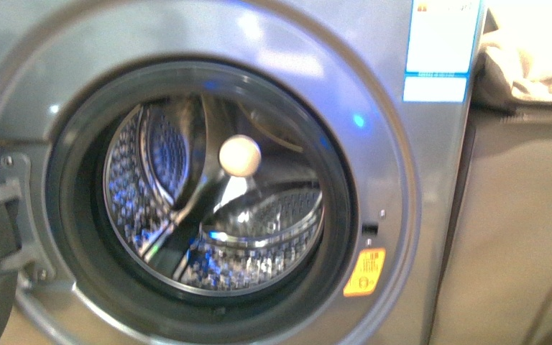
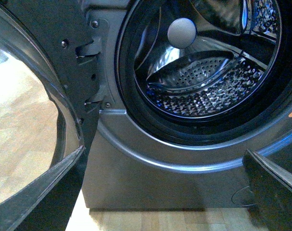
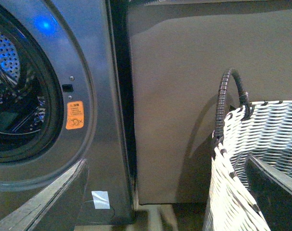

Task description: Put clothes into washing machine

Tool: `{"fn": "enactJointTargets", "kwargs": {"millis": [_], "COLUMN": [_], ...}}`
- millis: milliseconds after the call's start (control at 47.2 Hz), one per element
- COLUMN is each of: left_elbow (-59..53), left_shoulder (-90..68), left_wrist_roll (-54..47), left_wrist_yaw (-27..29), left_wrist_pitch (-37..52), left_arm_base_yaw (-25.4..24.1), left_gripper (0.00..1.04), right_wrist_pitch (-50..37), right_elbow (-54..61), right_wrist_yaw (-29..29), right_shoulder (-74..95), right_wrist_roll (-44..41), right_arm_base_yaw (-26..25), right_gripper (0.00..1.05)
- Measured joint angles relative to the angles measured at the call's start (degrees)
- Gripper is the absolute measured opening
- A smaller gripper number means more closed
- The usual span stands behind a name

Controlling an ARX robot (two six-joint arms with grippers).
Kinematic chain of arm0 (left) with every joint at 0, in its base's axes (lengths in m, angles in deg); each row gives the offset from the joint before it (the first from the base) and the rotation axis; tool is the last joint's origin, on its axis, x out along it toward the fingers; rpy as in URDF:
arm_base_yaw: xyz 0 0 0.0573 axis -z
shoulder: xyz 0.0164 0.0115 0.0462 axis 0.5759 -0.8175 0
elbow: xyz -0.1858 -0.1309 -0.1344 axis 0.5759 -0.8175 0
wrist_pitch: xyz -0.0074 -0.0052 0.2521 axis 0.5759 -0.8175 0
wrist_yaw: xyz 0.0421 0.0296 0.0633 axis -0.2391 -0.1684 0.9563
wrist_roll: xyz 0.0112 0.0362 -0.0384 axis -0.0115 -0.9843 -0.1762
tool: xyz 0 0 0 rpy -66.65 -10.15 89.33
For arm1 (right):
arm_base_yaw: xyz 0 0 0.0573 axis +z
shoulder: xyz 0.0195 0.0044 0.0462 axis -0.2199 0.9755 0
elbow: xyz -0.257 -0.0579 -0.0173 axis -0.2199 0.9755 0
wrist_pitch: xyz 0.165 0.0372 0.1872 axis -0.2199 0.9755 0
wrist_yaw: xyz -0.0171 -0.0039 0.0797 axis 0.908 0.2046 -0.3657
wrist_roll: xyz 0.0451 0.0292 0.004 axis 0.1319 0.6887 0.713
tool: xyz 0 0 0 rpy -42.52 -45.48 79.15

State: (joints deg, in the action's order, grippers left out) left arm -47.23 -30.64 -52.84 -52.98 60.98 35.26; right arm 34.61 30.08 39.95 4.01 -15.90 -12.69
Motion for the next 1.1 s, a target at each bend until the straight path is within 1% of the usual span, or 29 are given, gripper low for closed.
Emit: {"fn": "enactJointTargets", "kwargs": {"millis": [296, 317, 339, 402, 444, 508, 571, 635, 698, 741, 847, 931, 1016, 1101], "left_elbow": [0.0, 0.0, 0.0, 0.0, 0.0, 0.0, 0.0, 0.0, 0.0, 0.0, 0.0, 0.0, 0.0, 0.0], "left_shoulder": [0.0, 0.0, 0.0, 0.0, 0.0, 0.0, 0.0, 0.0, 0.0, 0.0, 0.0, 0.0, 0.0, 0.0], "left_wrist_roll": [0.0, 0.0, 0.0, 0.0, 0.0, 0.0, 0.0, 0.0, 0.0, 0.0, 0.0, 0.0, 0.0, 0.0], "left_wrist_yaw": [0.0, 0.0, 0.0, 0.0, 0.0, 0.1, 0.0, 0.0, 0.0, 0.0, 0.0, 0.0, 0.0, 0.0], "left_wrist_pitch": [0.0, 0.0, 0.0, 0.0, 0.0, 0.0, 0.0, 0.0, 0.0, 0.0, 0.0, 0.0, 0.0, 0.0], "left_arm_base_yaw": [0.0, 0.0, 0.0, 0.0, 0.0, 0.0, 0.0, 0.0, 0.0, 0.0, 0.0, 0.0, 0.0, 0.0], "left_gripper": [0.98, 0.98, 0.98, 0.98, 0.98, 0.98, 0.98, 0.98, 0.98, 0.98, 0.98, 0.98, 0.98, 0.98], "right_wrist_pitch": [-0.1, -0.7, -2.0, -8.6, -11.8, -16.0, -21.2, -25.9, -28.7, -29.0, -28.1, -31.7, -37.5, -43.9], "right_elbow": [0.0, 0.1, 0.1, 0.0, 0.0, 0.0, -0.4, -1.2, -1.8, -1.8, -1.3, -1.3, -2.0, -4.4], "right_wrist_yaw": [-0.4, -2.3, -5.9, -21.7, -30.2, -39.7, -46.5, -48.4, -48.9, -48.7, -46.4, -46.6, -48.0, -49.6], "right_shoulder": [0.0, 0.5, 0.9, 4.1, 6.2, 9.4, 13.9, 18.1, 21.2, 22.2, 22.6, 25.4, 30.6, 36.9], "right_wrist_roll": [0.0, 0.7, 1.7, 5.8, 7.8, 10.6, 12.8, 14.3, 14.7, 14.7, 14.2, 14.7, 16.1, 17.7], "right_arm_base_yaw": [-0.1, -1.1, -1.8, -8.7, -13.4, -19.8, -25.8, -29.4, -30.7, -30.3, -26.8, -27.5, -30.9, -35.6], "right_gripper": [0.97, 0.97, 0.97, 0.97, 0.97, 0.97, 0.97, 0.97, 0.97, 0.97, 0.97, 0.97, 0.97, 0.97]}}
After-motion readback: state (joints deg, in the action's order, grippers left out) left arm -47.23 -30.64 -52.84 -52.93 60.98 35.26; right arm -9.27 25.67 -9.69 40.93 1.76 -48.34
